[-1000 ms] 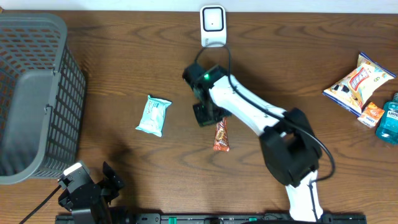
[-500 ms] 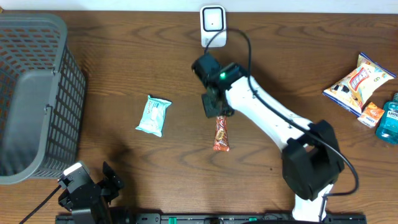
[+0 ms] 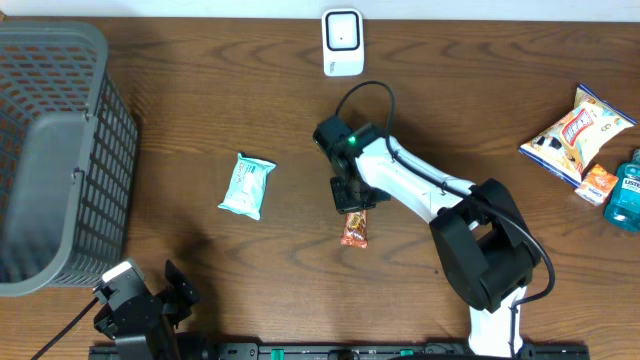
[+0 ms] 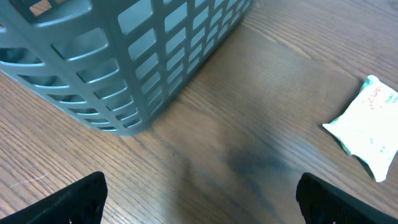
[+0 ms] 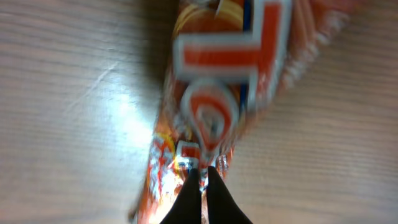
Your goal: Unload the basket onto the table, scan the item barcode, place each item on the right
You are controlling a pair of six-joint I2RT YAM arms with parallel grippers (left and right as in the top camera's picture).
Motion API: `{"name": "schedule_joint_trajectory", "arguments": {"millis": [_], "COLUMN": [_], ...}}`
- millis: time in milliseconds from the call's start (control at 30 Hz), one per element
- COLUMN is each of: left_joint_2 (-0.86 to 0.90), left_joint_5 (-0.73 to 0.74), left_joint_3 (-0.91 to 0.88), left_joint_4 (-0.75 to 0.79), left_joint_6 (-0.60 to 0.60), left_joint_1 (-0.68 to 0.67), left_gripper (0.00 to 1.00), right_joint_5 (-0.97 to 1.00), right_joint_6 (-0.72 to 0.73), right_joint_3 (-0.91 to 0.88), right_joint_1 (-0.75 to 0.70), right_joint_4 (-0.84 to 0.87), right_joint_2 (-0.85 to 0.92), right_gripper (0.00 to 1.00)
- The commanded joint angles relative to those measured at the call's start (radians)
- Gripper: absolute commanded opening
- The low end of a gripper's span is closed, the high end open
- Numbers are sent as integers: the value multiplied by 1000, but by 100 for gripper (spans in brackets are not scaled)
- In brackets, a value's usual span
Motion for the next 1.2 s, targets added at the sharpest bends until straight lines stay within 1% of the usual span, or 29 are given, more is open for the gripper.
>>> {"name": "schedule_joint_trajectory", "arguments": {"millis": [0, 67, 200, 433, 600, 667, 700, 767, 833, 867, 933, 1000, 1033, 1167], "left_joint_2": [-1, -1, -1, -1, -1, -1, -1, -1, -1, -1, -1, -1, -1, -1], "left_joint_5": [-9, -9, -9, -9, -9, -9, -9, -9, -9, -9, -9, -9, -9, -9], "left_joint_3": [10, 10, 10, 10, 10, 10, 10, 10, 10, 10, 10, 10, 10, 10], "left_joint_4": [0, 0, 0, 0, 0, 0, 0, 0, 0, 0, 0, 0, 0, 0], "left_joint_6": [-9, -9, -9, -9, -9, -9, -9, -9, -9, -9, -9, -9, -9, -9], "left_joint_1": [2, 2, 2, 2, 2, 2, 2, 2, 2, 2, 2, 2, 2, 2], "left_gripper": [97, 97, 97, 97, 97, 97, 97, 97, 98, 97, 97, 97, 97, 98], "right_joint_5": [-14, -14, -14, -21, -37, -38, -42, -18, 46, 125, 228, 263, 242, 19], "right_joint_6": [5, 5, 7, 144, 185, 169, 136, 113, 114, 130, 175, 189, 188, 131], "right_joint_3": [126, 150, 132, -101, -192, -179, -146, -93, -49, -31, -28, -28, -28, -38], "right_joint_1": [-5, -4, 19, 66, 76, 75, 72, 69, 63, 57, 56, 56, 56, 73], "right_joint_4": [-84, -120, -114, 53, 113, 107, 87, 39, -32, -90, -141, -162, -163, -128], "right_joint_2": [-26, -48, -53, -51, -51, -52, -59, -73, -93, -116, -136, -148, -151, -151], "right_gripper": [1, 1, 1, 1, 1, 1, 1, 1, 1, 1, 1, 1, 1, 1]}}
